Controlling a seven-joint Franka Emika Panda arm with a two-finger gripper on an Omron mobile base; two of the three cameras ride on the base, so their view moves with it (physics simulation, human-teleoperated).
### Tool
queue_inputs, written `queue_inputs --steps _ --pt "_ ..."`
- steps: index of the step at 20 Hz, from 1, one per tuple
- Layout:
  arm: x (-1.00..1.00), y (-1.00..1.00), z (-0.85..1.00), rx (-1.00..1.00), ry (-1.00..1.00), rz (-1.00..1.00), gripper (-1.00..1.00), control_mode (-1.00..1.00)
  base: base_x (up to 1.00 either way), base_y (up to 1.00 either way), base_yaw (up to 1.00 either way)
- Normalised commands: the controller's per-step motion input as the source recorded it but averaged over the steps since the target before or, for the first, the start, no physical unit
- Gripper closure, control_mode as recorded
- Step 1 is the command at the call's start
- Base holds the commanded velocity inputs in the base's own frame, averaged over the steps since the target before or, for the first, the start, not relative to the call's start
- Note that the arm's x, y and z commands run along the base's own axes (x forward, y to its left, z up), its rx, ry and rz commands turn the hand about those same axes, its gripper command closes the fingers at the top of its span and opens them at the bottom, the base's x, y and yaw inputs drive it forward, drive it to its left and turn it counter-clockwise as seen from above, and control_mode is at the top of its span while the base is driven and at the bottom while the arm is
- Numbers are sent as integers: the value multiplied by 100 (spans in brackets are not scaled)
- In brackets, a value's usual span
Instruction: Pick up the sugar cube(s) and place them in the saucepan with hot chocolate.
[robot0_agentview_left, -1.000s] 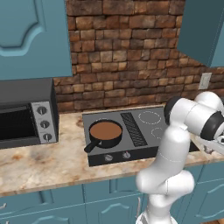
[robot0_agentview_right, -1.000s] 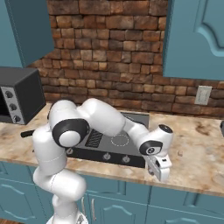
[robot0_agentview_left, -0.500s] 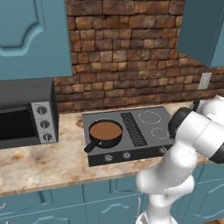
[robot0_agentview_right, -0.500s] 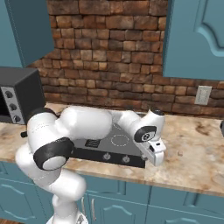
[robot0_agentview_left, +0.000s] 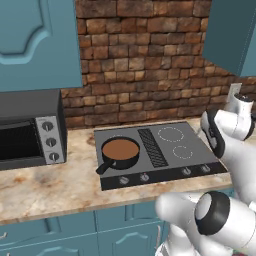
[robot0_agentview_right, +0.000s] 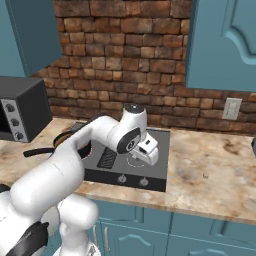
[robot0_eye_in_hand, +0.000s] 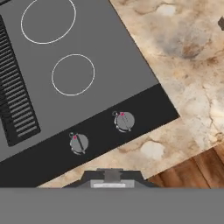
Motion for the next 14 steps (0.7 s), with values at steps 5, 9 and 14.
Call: queue_inputs --steps 5,9,14 --pt "0 100 58 -22 -12 51 100 -100 0 0 0" --pt "5 100 52 -10 -7 54 100 -100 0 0 0" --pt "39 100 43 -3 5 53 100 -100 0 0 0"
